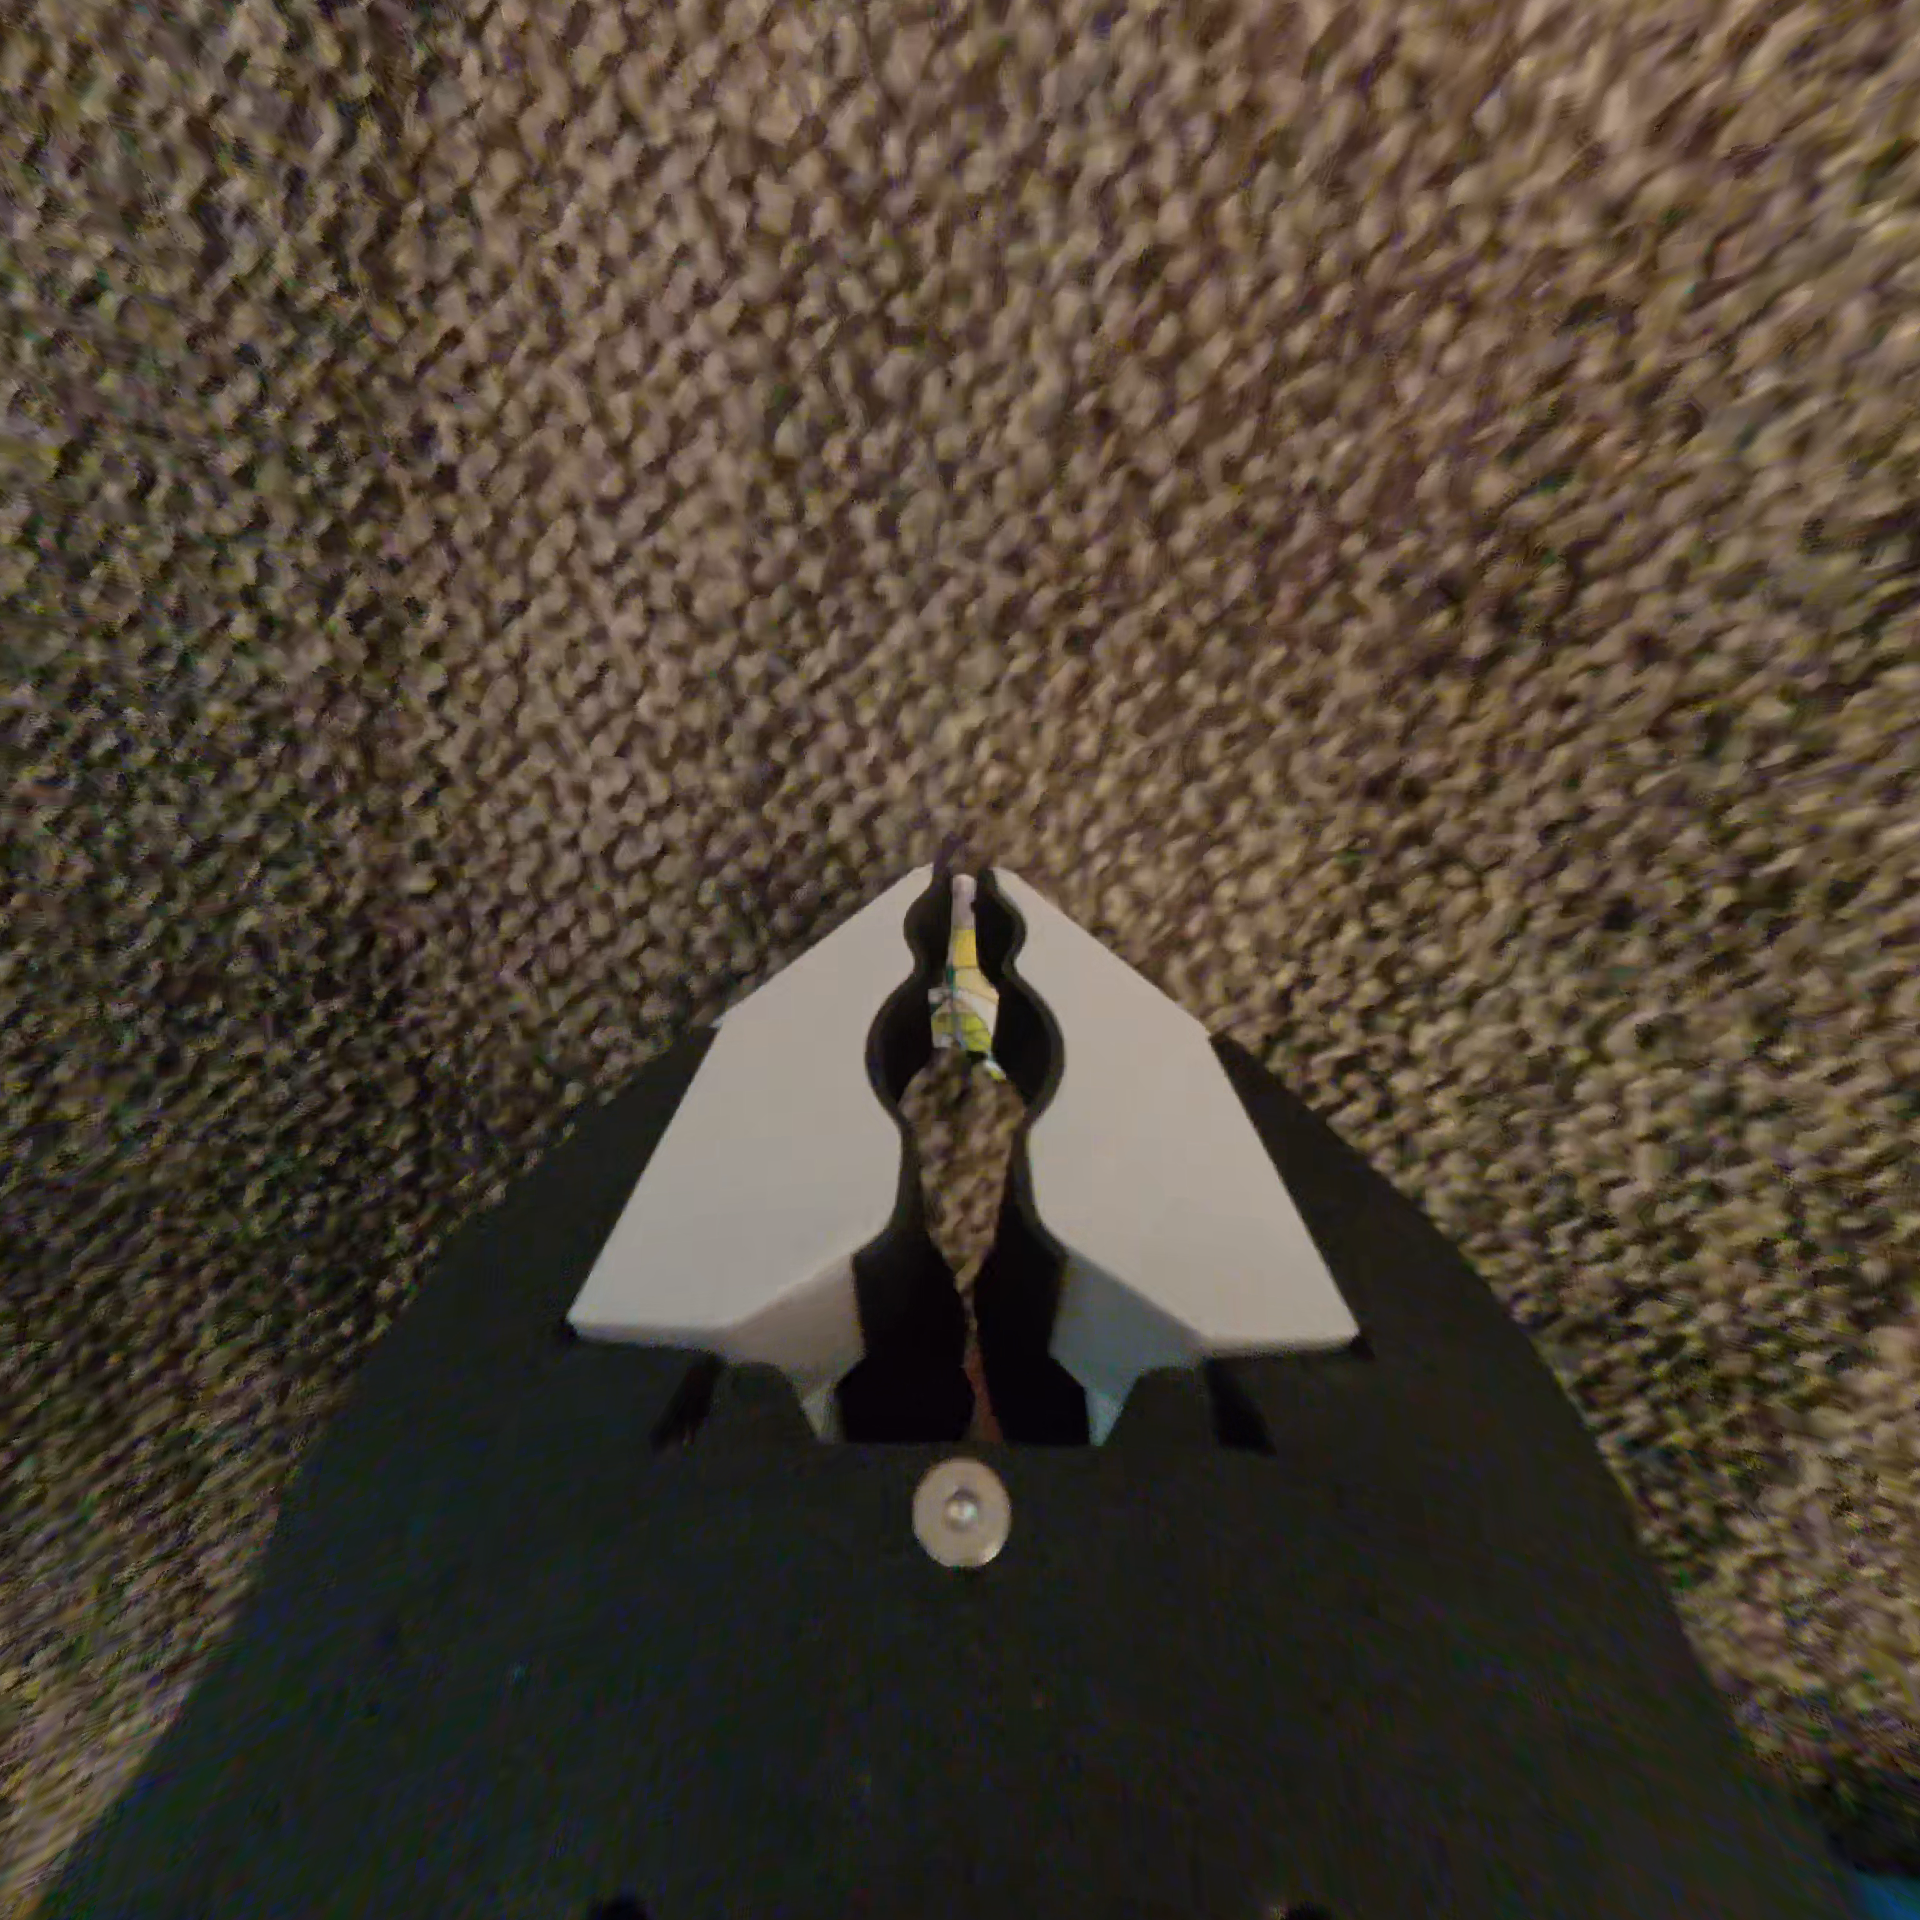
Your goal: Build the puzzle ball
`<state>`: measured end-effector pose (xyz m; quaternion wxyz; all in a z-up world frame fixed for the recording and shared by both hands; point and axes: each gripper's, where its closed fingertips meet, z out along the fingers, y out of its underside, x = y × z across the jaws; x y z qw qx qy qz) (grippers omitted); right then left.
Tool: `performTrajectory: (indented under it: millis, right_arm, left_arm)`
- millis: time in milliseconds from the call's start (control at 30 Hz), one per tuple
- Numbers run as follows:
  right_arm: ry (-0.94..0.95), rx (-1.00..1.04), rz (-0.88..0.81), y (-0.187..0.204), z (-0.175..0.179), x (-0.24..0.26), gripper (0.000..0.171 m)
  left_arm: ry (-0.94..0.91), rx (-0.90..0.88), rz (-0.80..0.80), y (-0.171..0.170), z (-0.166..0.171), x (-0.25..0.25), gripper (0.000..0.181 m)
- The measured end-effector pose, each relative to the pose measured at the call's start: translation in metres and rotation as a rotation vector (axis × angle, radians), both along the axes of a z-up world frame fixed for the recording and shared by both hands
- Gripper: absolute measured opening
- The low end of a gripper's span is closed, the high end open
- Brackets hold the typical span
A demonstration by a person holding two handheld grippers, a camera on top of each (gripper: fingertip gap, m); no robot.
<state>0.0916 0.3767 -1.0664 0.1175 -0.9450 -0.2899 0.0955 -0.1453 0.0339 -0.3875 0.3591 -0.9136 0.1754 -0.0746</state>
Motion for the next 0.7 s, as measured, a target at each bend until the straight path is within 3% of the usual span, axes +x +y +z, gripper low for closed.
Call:
performTrajectory:
  millis: [33, 333, 533, 700]
  right_arm:
    - [0.036, -0.013, -0.010, -0.006, 0.001, -0.004, 0.004]
    - [0.207, -0.194, -0.127, -0.123, 0.007, 0.020, 0.004]
    - [0.468, -0.285, -0.167, -0.193, 0.051, 0.020, 0.004]
    - [0.589, -0.284, -0.085, -0.214, 0.087, 0.020, 0.004]
  left_arm:
    - [-0.001, 0.000, 0.000, 0.000, 0.000, 0.000, 0.132]
    - [-0.009, -0.005, -0.003, 0.000, 0.000, 0.000, 0.132]
    - [-0.005, -0.008, -0.015, -0.001, 0.000, 0.001, 0.134]
    - [-0.003, -0.008, -0.020, -0.002, 0.000, 0.002, 0.135]
